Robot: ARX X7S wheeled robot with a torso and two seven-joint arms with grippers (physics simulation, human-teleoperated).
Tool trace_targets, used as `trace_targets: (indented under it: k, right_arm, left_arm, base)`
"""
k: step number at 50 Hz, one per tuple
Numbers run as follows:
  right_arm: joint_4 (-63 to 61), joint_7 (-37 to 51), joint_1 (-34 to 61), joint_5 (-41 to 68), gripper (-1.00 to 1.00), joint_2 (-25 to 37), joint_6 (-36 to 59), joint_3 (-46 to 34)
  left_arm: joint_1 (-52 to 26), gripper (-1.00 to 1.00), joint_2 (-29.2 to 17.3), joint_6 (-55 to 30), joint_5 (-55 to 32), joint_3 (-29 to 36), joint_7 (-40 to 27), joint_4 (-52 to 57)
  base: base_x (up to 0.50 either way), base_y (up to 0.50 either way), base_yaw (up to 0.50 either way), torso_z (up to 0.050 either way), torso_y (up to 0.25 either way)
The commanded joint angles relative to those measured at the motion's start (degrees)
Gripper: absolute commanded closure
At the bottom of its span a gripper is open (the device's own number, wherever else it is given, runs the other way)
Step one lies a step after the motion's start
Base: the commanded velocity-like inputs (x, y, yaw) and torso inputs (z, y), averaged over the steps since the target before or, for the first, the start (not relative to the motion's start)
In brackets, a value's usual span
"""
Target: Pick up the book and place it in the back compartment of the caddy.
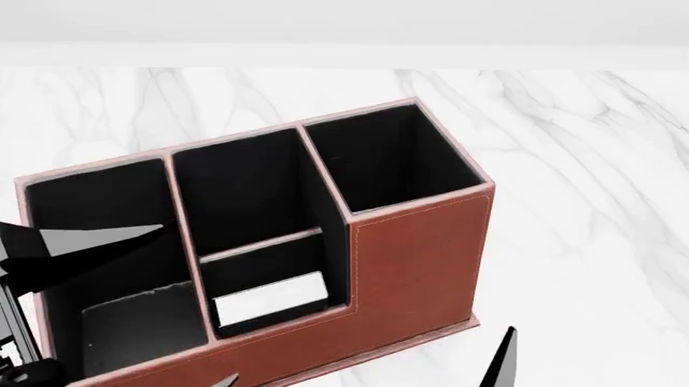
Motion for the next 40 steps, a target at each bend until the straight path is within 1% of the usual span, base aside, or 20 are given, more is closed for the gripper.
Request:
trace_targets:
  k: [1, 5, 8, 9, 11, 16, 23, 31, 35, 37, 38, 40]
  right_arm:
    - [-0.63, 0.35, -1.43, -0.83, -1.00, 0.37, -1.71, 0.44]
    - [-0.35, 0.43, -1.83, -0.97, -1.00, 0.42, -2.45, 0.45]
    - [-0.07, 0.68, -2.75, -1.65, -1.00, 0.43, -4.19, 0.60]
    - [-0.12, 0.83, -3.13, -2.04, -1.00, 0.37, -4.45, 0.70]
    - [-0.19, 1.48, -3.79, -3.50, -1.00, -0.13, -4.86, 1.22]
    - [-0.27, 1.61, -5.22, -3.91, -1.00, 0.27, -7.07, 1.29]
    - [0.24, 1.54, -4.73, -3.71, -1.00, 0.22, -7.02, 1.08]
    - [-0.52, 1.63, -4.89, -3.88, -1.00, 0.28, -6.53, 1.30]
    - [-2.41, 1.33, -4.22, -4.03, -1.00, 0.33, -3.78, 1.55]
    - [-4.46, 0.44, -1.03, -2.43, -1.00, 0.39, 1.60, 1.51]
    - [-4.52, 0.43, -0.98, -2.42, -1.00, 0.39, 1.71, 1.49]
    - [-6.33, -0.52, 1.78, -0.75, -1.00, 0.68, 6.20, 1.24]
  left_arm:
    - [0.37, -1.00, -0.66, 0.72, -0.68, 0.23, 0.04, 1.37]
    - [0.87, -1.00, -0.92, 1.71, -0.62, 0.28, -0.13, 2.05]
    - [1.90, -1.00, -1.17, 3.94, -0.15, 0.43, -0.30, 2.25]
    - [2.63, -1.00, -1.44, 6.15, 0.09, 0.52, 0.01, 2.29]
    - [2.73, -1.00, -1.55, 5.50, 0.24, 0.66, -0.41, 2.83]
    - [3.90, -1.00, -2.01, 7.70, 1.07, 1.07, -1.06, 3.56]
    - [4.26, -1.00, -2.43, 8.96, 1.45, 1.37, -1.60, 2.77]
    - [3.74, -1.00, -2.81, 8.27, 1.02, 1.32, -1.98, 3.07]
    - [1.10, -1.00, -2.97, 5.34, 0.27, 1.65, -2.09, 3.16]
    - [-2.56, -1.00, -3.10, 1.93, -0.55, 2.24, -2.07, 2.91]
    - [-2.65, -1.00, -3.12, 1.79, -0.62, 2.26, -2.13, 2.96]
    - [-6.24, -1.00, -3.22, -1.40, -1.40, 2.58, -2.09, 2.97]
  base:
    - [0.00, 0.00, 0.00, 0.000, 0.000]
    - [0.00, 0.00, 0.00, 0.000, 0.000]
    - [0.00, 0.00, 0.00, 0.000, 0.000]
    - [0.00, 0.00, 0.00, 0.000, 0.000]
    - [0.00, 0.00, 0.00, 0.000, 0.000]
    - [0.00, 0.00, 0.00, 0.000, 0.000]
    - [0.00, 0.00, 0.00, 0.000, 0.000]
    - [0.00, 0.00, 0.00, 0.000, 0.000]
    - [0.00, 0.00, 0.00, 0.000, 0.000]
    - [0.00, 0.00, 0.00, 0.000, 0.000]
    - [0.00, 0.00, 0.00, 0.000, 0.000]
    - [0.00, 0.00, 0.00, 0.000, 0.000]
